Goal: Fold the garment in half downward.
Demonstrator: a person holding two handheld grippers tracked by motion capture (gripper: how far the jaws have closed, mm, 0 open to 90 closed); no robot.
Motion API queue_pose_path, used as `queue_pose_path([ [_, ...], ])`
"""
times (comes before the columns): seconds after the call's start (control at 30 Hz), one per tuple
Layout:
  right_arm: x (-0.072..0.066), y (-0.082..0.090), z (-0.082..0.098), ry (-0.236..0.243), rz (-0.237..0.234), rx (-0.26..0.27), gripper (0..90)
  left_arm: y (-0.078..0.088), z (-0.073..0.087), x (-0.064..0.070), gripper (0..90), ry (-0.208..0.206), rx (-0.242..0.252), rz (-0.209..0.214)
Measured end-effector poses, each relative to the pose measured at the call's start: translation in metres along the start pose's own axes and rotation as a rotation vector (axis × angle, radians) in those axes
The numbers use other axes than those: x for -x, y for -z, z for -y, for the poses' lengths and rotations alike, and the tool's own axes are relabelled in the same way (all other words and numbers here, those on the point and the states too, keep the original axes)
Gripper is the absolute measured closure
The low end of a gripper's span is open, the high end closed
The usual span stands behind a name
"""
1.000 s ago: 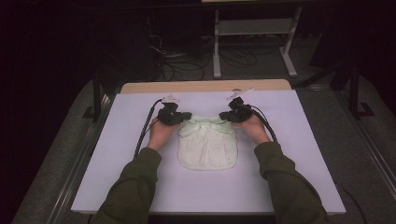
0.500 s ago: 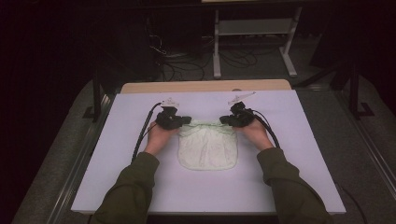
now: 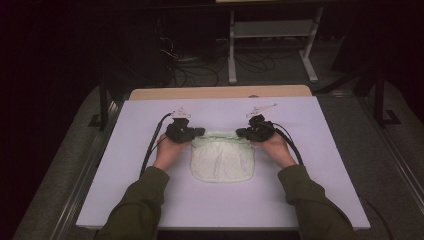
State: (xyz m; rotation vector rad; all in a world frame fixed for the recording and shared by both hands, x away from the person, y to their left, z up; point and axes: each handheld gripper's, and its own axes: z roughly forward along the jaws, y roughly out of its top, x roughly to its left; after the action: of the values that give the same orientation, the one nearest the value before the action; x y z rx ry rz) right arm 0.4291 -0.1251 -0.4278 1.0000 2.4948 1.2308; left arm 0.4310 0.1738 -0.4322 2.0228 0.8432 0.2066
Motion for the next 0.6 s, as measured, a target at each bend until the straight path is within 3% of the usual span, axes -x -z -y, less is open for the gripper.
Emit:
queue_pose_path([
  [0.6, -0.015, 0.01, 0.009, 0.025, -0.03, -0.005, 86.2, 0.015, 0.008, 0.011, 88.8, -0.031, -0.012, 0.035],
])
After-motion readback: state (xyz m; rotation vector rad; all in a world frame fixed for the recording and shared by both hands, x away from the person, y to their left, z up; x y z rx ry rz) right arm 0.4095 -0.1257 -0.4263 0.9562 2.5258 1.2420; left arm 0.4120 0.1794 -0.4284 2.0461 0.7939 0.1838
